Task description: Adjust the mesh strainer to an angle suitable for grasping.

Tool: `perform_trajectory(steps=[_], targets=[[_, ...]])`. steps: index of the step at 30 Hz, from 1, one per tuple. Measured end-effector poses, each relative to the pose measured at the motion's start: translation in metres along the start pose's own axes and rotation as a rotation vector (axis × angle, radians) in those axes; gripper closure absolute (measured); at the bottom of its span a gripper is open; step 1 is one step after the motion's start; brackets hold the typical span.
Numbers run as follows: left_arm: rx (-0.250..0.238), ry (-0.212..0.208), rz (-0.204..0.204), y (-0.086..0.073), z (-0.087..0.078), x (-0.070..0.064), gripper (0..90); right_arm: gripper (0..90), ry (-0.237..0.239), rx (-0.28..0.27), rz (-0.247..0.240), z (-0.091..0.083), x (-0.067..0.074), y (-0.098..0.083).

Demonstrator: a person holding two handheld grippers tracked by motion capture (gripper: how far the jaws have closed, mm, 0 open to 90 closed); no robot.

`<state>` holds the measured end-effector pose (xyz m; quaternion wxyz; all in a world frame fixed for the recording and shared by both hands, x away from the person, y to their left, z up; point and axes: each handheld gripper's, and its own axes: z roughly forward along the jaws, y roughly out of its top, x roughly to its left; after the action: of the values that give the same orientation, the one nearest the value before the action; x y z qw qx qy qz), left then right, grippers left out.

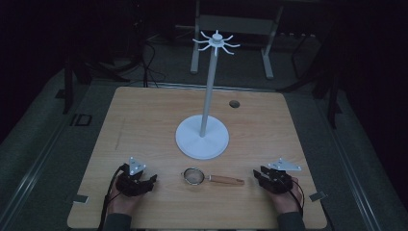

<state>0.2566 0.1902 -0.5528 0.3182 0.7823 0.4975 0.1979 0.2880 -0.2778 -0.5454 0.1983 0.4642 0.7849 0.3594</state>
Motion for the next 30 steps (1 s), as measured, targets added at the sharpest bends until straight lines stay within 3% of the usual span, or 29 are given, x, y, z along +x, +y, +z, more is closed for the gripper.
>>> perform_trajectory(steps=[10,15,18,25,30], targets=[[-0.002,0.002,0.003,0.000,-0.001,0.000,40.0,64.3,0.054,-0.002,-0.021,-0.001,0.013,-0.002],[-0.001,0.002,0.001,0.000,-0.001,0.000,40.0,80.0,0.133,-0.006,-0.064,-0.004,0.021,-0.003],[0.000,0.003,0.001,0.000,-0.001,0.000,39.9,83.3,0.167,0.009,-0.090,-0.004,0.025,-0.004],[0.000,0.007,-0.003,0.000,-0.001,0.001,39.9,82.0,0.231,0.029,-0.101,-0.006,0.027,-0.006],[-0.003,0.008,-0.004,0.000,-0.002,0.001,39.9,78.6,0.244,0.054,-0.112,-0.001,0.030,-0.006]])
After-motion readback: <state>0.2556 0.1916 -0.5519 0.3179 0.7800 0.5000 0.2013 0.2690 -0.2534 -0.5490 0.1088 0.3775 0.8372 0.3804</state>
